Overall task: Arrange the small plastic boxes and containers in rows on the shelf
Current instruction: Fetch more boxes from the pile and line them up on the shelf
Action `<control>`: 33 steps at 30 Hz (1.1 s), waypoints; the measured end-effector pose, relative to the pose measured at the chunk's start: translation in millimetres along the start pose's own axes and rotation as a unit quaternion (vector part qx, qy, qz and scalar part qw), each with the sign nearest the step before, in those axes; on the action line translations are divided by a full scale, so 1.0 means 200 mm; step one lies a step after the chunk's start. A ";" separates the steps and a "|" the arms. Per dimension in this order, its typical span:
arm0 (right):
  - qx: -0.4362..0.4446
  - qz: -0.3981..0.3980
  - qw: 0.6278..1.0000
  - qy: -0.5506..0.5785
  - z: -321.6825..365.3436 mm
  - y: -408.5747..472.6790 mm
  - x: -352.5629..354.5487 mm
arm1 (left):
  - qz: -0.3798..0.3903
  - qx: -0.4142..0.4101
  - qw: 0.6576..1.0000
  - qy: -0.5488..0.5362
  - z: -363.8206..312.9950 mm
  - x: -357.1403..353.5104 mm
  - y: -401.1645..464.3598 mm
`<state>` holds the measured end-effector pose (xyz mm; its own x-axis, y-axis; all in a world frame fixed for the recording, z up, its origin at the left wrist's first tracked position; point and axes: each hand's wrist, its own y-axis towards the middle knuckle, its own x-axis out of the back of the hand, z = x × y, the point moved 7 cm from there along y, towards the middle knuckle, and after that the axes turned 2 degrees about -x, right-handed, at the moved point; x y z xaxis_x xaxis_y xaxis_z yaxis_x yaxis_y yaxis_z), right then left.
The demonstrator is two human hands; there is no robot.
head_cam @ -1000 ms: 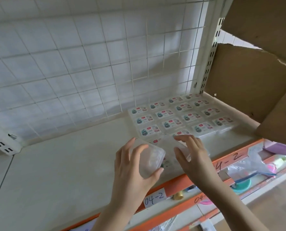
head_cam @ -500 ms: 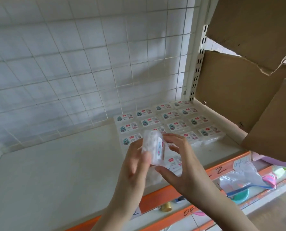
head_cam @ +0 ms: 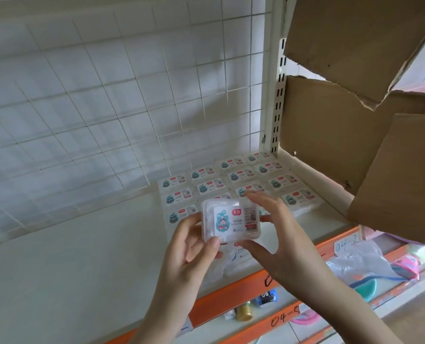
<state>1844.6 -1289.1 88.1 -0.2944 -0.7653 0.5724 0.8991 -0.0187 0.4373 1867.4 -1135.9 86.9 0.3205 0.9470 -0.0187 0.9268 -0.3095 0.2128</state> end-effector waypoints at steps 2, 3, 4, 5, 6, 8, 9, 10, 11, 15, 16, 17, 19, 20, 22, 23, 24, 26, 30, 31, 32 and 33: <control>0.029 -0.010 0.999 -0.026 0.01 0.00 0.02 | -0.005 0.006 1.000 0.001 0.00 -0.02 0.01; 0.039 -0.012 0.998 -0.039 0.01 -0.01 0.03 | -0.002 0.009 1.000 0.006 0.00 -0.03 0.01; 0.044 -0.010 0.998 -0.050 0.01 -0.01 0.04 | 0.004 0.016 1.000 0.012 0.00 -0.05 0.01; 0.043 -0.006 0.998 -0.055 0.00 -0.01 0.06 | 0.018 0.019 0.999 0.025 0.01 -0.07 0.01; 0.038 -0.002 0.998 -0.057 -0.02 -0.01 0.07 | 0.033 0.022 0.998 0.043 0.00 -0.09 0.01; 0.018 -0.002 0.998 -0.065 -0.07 0.00 0.12 | 0.055 -0.008 0.987 0.148 0.01 -0.08 0.02; 0.006 -0.010 0.997 -0.073 -0.11 0.01 0.16 | 0.052 -0.045 0.967 0.245 0.00 -0.05 0.04; -0.010 -0.021 0.996 -0.082 -0.15 0.01 0.20 | 0.041 -0.087 0.936 0.339 -0.01 -0.02 0.06; -0.034 -0.030 0.995 -0.091 -0.19 0.02 0.24 | 0.026 -0.119 0.908 0.401 -0.02 0.02 0.08; -0.132 0.037 0.979 -0.153 -0.35 0.00 0.32 | 0.085 -0.082 0.868 0.482 0.05 0.08 0.12; -0.151 0.070 0.970 -0.174 -0.37 -0.01 0.31 | 0.104 -0.073 0.854 0.505 0.08 0.08 0.11; -0.165 0.096 0.964 -0.186 -0.40 -0.02 0.30 | 0.121 -0.067 0.844 0.519 0.10 0.09 0.11; -0.175 0.123 0.959 -0.183 -0.42 -0.04 0.28 | 0.153 -0.074 0.831 0.530 0.13 0.07 0.09; -0.172 0.130 0.960 -0.178 -0.44 -0.05 0.26 | 0.172 -0.077 0.820 0.540 0.15 0.07 0.08; -0.165 0.144 0.962 -0.166 -0.46 -0.06 0.23 | 0.201 -0.070 0.802 0.558 0.18 0.06 0.08; -0.162 0.150 0.963 -0.157 -0.47 -0.06 0.21 | 0.211 -0.065 0.790 0.571 0.19 0.06 0.08; -0.157 0.156 0.964 -0.147 -0.47 -0.07 0.19 | 0.219 -0.062 0.778 0.586 0.19 0.07 0.09; -0.145 0.160 0.966 -0.138 -0.48 -0.07 0.16 | 0.233 -0.057 0.761 0.603 0.21 0.07 0.09; -0.128 0.145 0.972 -0.132 -0.48 -0.08 0.13 | 0.230 -0.056 0.780 0.579 0.22 0.08 0.10; -0.120 0.139 0.974 -0.134 -0.48 -0.08 0.13 | 0.227 -0.061 0.785 0.574 0.22 0.09 0.10; -0.111 0.135 0.975 -0.138 -0.47 -0.09 0.12 | 0.223 -0.068 0.788 0.570 0.22 0.09 0.11; -0.103 0.130 0.976 -0.142 -0.47 -0.09 0.12 | 0.219 -0.075 0.790 0.567 0.22 0.10 0.12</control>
<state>1852.6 -1367.1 28.5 -0.0993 -0.5523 0.8277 0.9927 0.0017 0.1202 1903.6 -1128.7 48.7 0.1439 0.2453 0.9587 0.7149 -0.6956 0.0706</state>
